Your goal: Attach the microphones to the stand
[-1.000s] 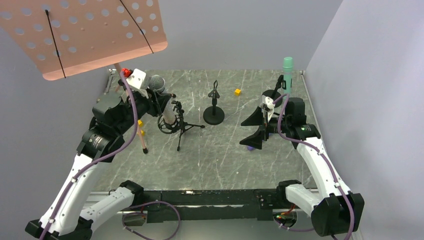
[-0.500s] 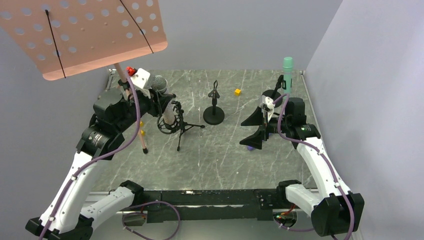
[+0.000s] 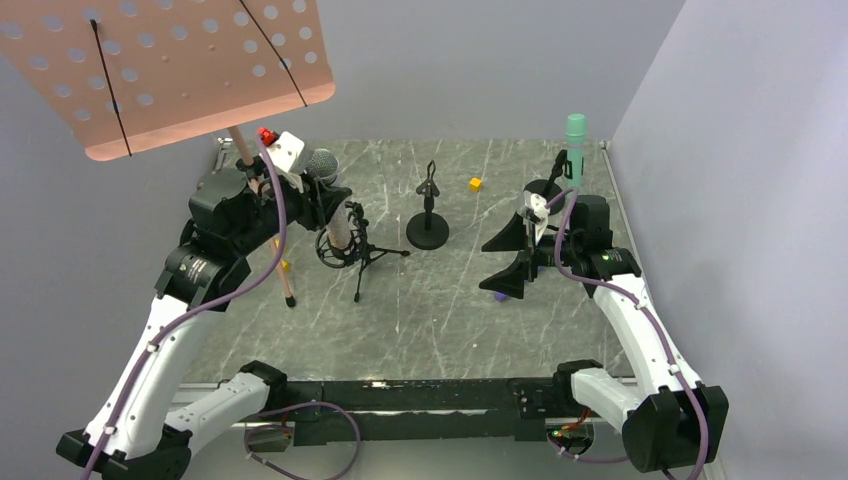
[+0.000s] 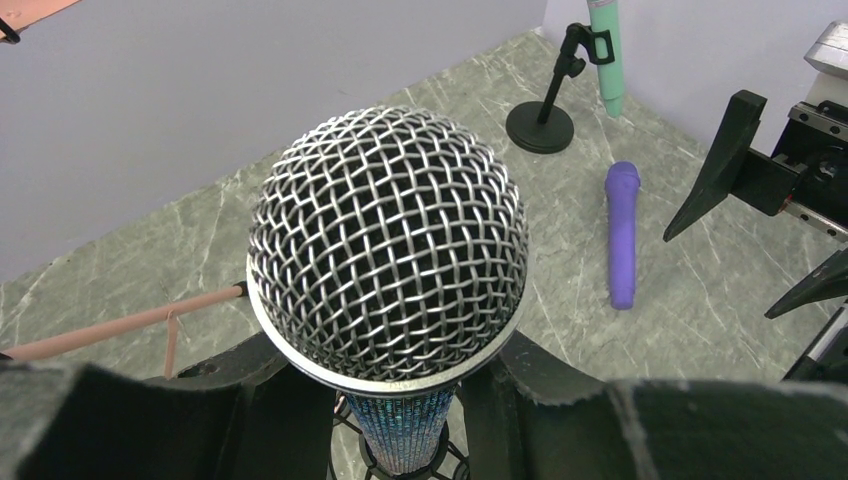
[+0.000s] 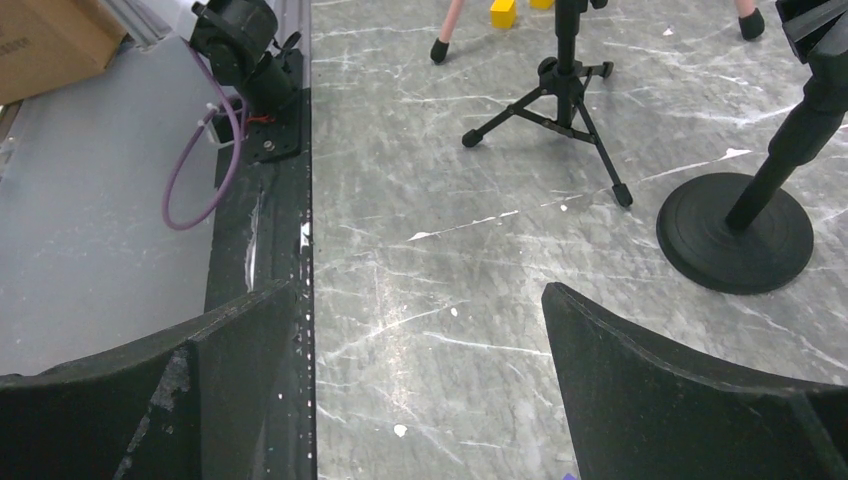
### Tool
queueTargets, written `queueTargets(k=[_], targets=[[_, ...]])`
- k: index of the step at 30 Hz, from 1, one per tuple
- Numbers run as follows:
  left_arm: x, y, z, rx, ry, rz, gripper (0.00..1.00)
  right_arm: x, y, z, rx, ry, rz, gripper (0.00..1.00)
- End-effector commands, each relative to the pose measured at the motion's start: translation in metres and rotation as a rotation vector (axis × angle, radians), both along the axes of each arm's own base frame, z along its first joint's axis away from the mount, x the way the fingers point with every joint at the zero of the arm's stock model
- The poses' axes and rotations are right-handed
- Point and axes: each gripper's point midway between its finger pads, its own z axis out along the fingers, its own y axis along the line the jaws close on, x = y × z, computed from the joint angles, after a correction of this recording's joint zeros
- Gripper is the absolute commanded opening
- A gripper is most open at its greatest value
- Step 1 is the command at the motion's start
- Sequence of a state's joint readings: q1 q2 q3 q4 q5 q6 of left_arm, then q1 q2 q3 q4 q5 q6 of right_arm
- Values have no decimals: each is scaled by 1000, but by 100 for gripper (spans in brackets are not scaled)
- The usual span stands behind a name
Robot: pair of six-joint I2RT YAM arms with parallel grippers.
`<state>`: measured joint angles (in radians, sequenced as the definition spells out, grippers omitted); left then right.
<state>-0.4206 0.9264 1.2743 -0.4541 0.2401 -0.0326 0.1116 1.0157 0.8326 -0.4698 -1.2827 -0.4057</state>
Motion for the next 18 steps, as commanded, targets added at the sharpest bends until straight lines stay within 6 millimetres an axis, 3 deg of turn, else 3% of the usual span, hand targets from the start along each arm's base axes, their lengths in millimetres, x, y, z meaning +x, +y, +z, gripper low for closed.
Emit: queueTargets(k=[1,18], targets=[[-9,-1,-20,29,67,-52,0,1,0,7,15,-56,23,100],[-18,-5,-63,-41,82,-108,0,2,0,5,13,-53,25,100]])
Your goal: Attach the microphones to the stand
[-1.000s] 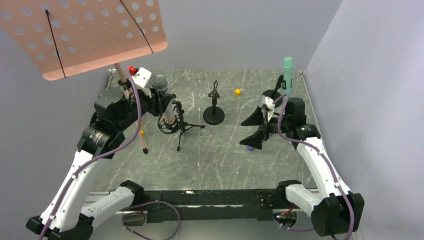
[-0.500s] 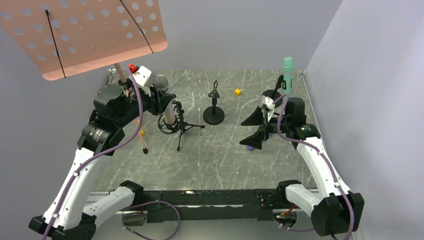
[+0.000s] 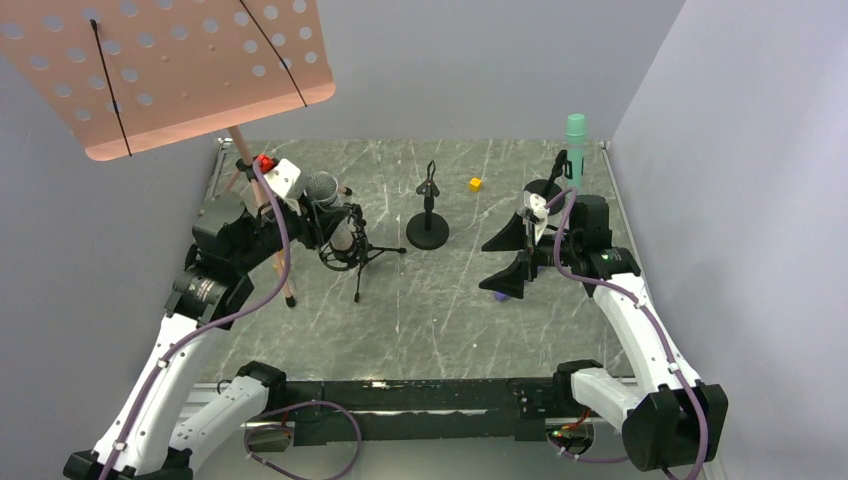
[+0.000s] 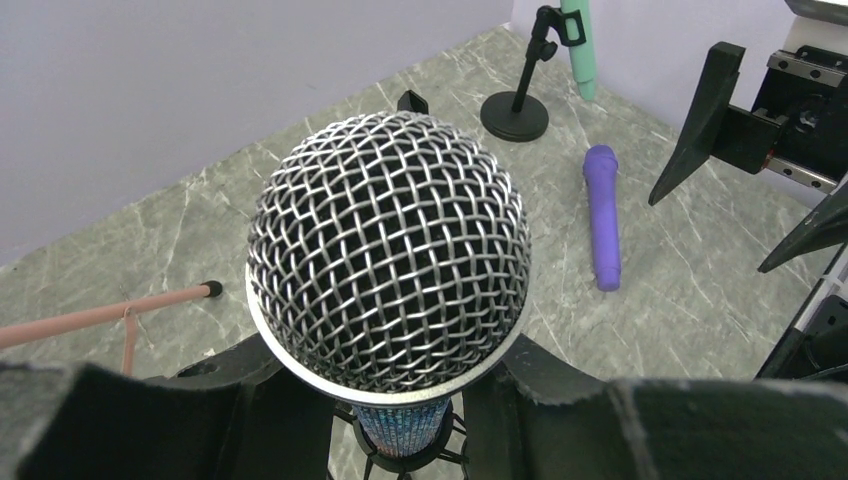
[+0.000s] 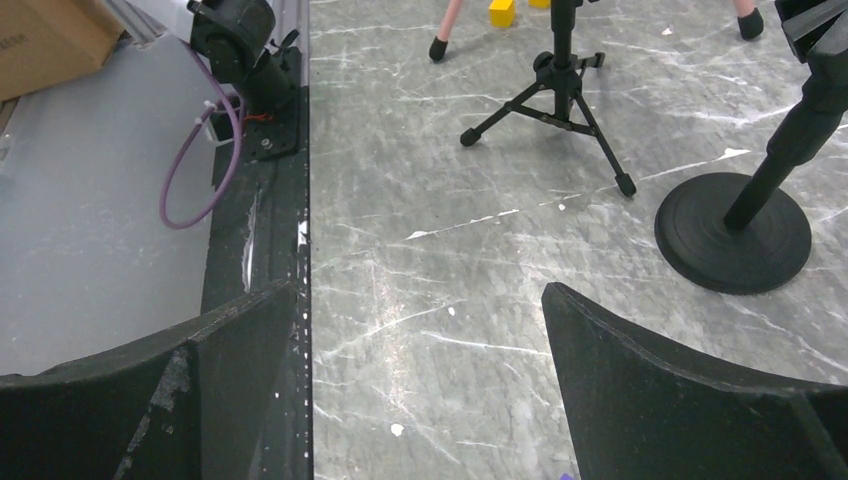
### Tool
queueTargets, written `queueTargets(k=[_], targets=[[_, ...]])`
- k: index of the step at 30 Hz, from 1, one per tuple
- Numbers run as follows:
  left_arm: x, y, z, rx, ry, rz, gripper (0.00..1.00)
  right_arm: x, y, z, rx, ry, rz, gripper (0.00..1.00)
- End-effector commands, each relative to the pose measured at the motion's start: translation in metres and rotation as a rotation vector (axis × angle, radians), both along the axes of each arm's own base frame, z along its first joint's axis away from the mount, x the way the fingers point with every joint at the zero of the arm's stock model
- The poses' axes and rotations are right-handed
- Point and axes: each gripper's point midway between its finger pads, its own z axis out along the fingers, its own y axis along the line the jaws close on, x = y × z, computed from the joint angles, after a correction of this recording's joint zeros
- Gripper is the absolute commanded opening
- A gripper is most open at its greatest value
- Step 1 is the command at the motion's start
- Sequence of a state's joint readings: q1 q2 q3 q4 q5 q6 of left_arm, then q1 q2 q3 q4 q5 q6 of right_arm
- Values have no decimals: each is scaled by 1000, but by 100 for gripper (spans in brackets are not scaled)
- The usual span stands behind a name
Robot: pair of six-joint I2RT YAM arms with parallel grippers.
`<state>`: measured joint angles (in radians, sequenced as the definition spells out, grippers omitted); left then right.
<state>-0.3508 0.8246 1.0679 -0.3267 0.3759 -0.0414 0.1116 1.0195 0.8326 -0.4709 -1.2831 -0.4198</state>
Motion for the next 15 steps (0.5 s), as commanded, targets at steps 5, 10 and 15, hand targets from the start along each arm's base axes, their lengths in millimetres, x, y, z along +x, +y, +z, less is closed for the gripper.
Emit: queueTargets(k=[5,10,15], targets=[[-5,-6,-59,7,140,-31,0,0,0,7,14,-49,22,100],[-3,-5,-90,7,192,-17,0,0,0,7,12,-52,22,100],[-2,-6,-115,19,259,-10,0,-1,0,8,10,-62,22,100]])
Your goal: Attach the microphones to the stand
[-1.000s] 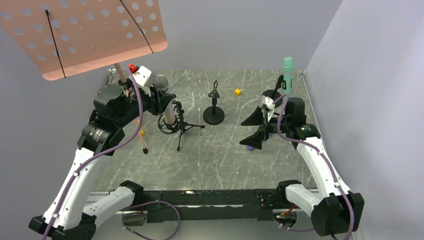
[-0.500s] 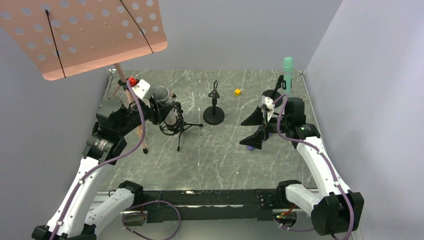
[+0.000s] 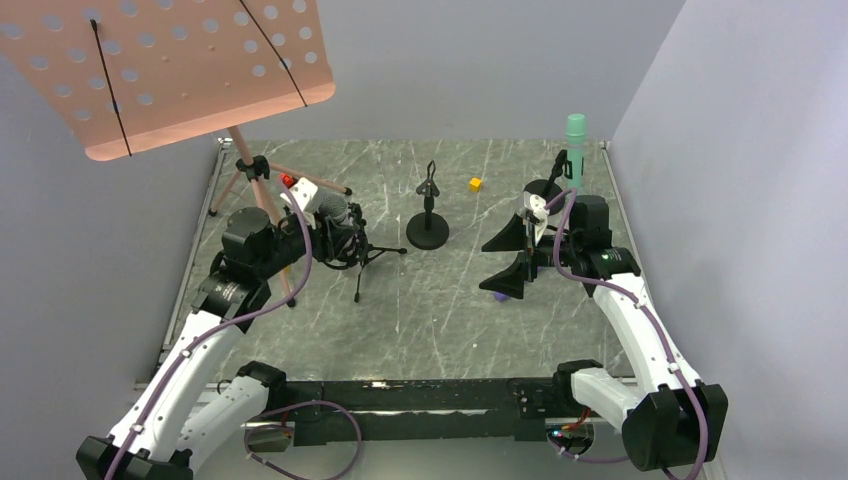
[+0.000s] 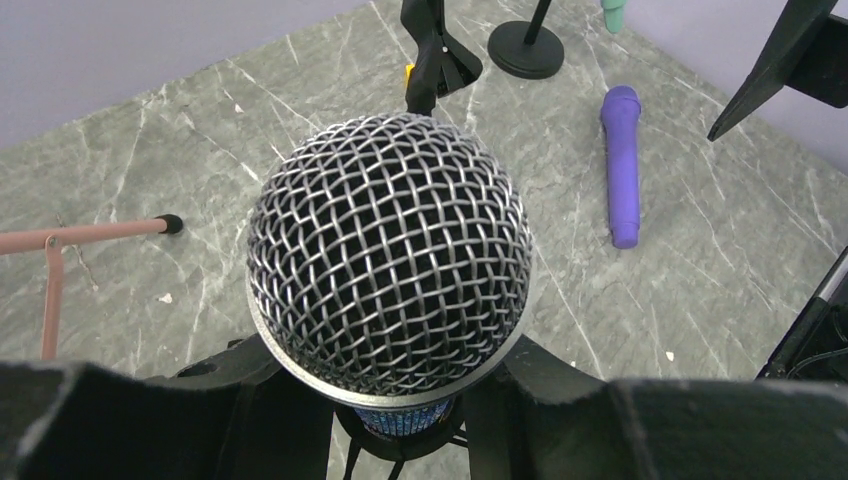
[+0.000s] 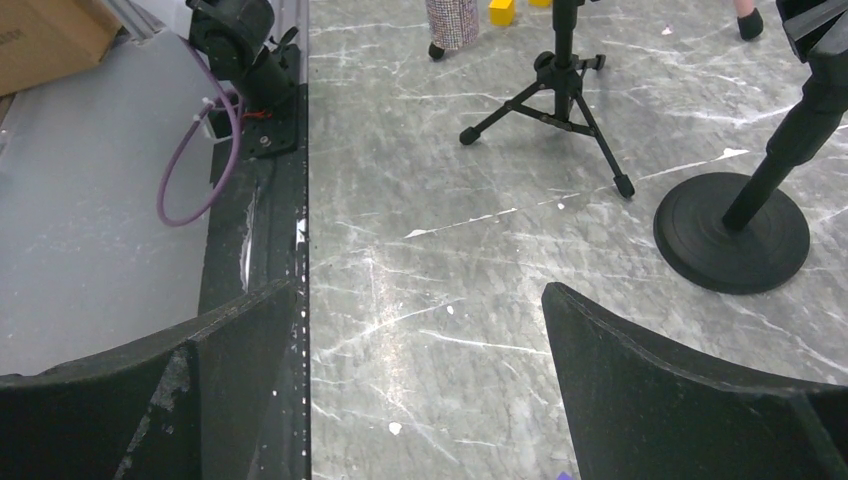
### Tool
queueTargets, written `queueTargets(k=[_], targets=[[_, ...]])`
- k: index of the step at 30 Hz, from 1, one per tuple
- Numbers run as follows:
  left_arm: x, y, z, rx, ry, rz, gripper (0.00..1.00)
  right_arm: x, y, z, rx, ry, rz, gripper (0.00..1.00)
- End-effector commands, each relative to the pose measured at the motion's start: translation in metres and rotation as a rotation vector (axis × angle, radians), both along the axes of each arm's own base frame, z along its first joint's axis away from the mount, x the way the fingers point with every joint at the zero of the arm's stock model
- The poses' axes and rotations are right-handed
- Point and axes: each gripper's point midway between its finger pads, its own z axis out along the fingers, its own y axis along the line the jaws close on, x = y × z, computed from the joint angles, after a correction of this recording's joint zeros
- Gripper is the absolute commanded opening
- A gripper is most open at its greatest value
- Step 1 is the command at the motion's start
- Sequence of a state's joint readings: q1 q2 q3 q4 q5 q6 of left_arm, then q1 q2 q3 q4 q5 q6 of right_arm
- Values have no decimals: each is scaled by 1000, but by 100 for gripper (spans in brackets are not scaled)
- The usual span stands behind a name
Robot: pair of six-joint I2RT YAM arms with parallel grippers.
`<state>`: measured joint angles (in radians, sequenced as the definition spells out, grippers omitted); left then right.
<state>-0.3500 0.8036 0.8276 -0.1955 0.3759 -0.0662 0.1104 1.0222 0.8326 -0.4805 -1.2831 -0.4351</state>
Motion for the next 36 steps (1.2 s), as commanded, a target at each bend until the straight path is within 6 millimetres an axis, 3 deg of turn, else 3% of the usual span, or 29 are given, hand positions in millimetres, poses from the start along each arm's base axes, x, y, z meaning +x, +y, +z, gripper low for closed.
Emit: queueTargets(k=[1,9,14,16,18,20,23,31,36], targets=[[-11,-2,-44,2,168,-10,0,-1,0,10,13,-60,21,100],[-9,2,-73,-6,217,35,0,-2,0,9,14,-56,25,100],[-10,6,-76,-4,218,59,6,-1,0,9,13,-52,25,100],[-11,8,-71,-8,224,69,25,-1,0,8,12,-50,25,100],[-12,9,-59,-23,222,84,55,-1,0,7,10,-49,24,100],[-14,11,-44,-41,211,96,79,0,0,5,5,-47,21,100],[-18,14,-21,-53,181,105,96,3,-2,4,-5,-51,10,100],[-37,24,17,-74,93,109,99,14,-16,3,-10,-52,-54,100],[-35,22,14,-55,107,100,99,21,-23,0,-15,-46,-86,100]])
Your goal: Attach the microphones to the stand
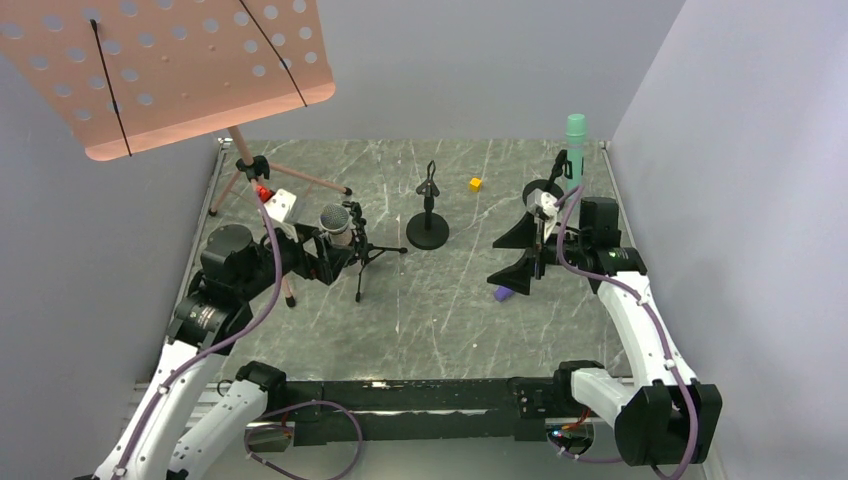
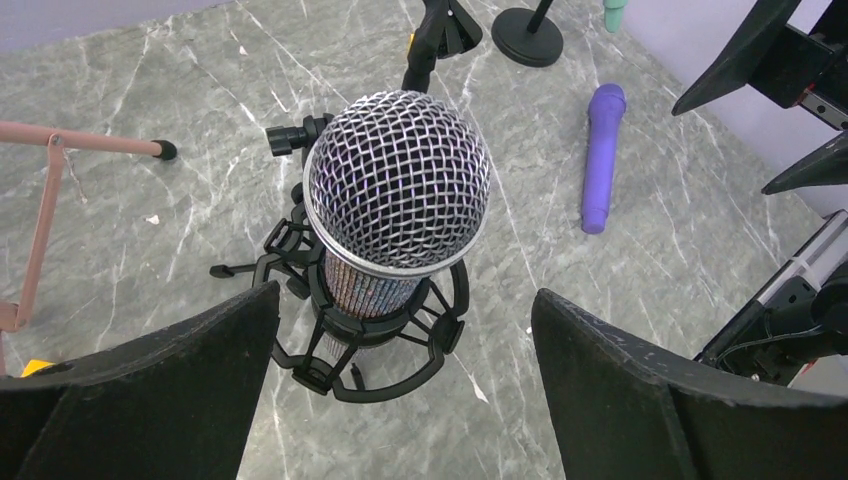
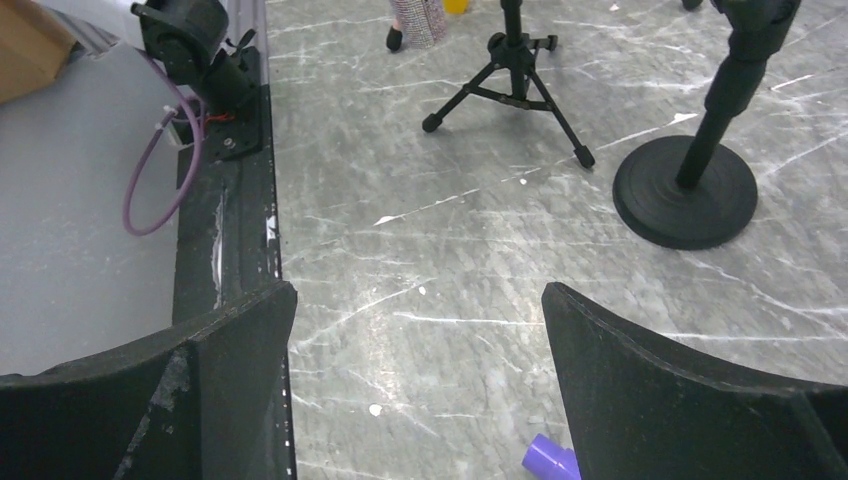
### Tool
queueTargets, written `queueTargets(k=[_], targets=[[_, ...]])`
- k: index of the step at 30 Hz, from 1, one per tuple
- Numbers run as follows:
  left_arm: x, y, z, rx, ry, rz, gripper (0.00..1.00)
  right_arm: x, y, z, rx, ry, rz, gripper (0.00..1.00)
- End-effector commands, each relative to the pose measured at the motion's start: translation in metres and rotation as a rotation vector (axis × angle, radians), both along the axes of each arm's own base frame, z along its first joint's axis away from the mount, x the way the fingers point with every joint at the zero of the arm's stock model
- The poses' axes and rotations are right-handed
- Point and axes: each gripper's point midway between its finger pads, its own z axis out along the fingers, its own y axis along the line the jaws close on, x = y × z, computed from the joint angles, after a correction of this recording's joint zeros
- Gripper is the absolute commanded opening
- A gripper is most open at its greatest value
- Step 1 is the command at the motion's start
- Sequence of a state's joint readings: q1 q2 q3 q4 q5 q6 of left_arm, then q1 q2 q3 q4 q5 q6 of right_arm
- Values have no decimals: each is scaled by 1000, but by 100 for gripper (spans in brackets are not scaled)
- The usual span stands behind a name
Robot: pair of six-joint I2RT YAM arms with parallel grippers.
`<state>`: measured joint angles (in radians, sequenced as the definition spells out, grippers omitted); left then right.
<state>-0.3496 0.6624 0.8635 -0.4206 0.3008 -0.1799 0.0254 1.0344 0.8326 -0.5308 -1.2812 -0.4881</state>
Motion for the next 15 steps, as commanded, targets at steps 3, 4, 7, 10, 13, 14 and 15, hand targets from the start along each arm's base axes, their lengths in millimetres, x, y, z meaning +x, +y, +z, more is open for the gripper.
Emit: queueTargets(k=[3,4,7,10,13,14,15], targets=[[-2,6,18,3,-22,28,99,10,-6,5,-18,-58,-23,100],[-4,10,22,2,-39,43,99,12,-6,4,-26,-62,-30,100],[-20,22,31,-7,-87,79,99,19,-9,-1,-49,-59,-53,100],[-37,30,25,-45,-90,99,99,31,-8,-12,-128,-71,-63,100],[-51,33,9,-105,-66,117,99,46,7,-23,-207,-149,-26,100],[-57,36,6,-135,-70,128,99,53,18,-25,-220,-204,-7,100],[-61,37,3,-167,-77,136,99,68,29,-19,-207,-294,-16,100]])
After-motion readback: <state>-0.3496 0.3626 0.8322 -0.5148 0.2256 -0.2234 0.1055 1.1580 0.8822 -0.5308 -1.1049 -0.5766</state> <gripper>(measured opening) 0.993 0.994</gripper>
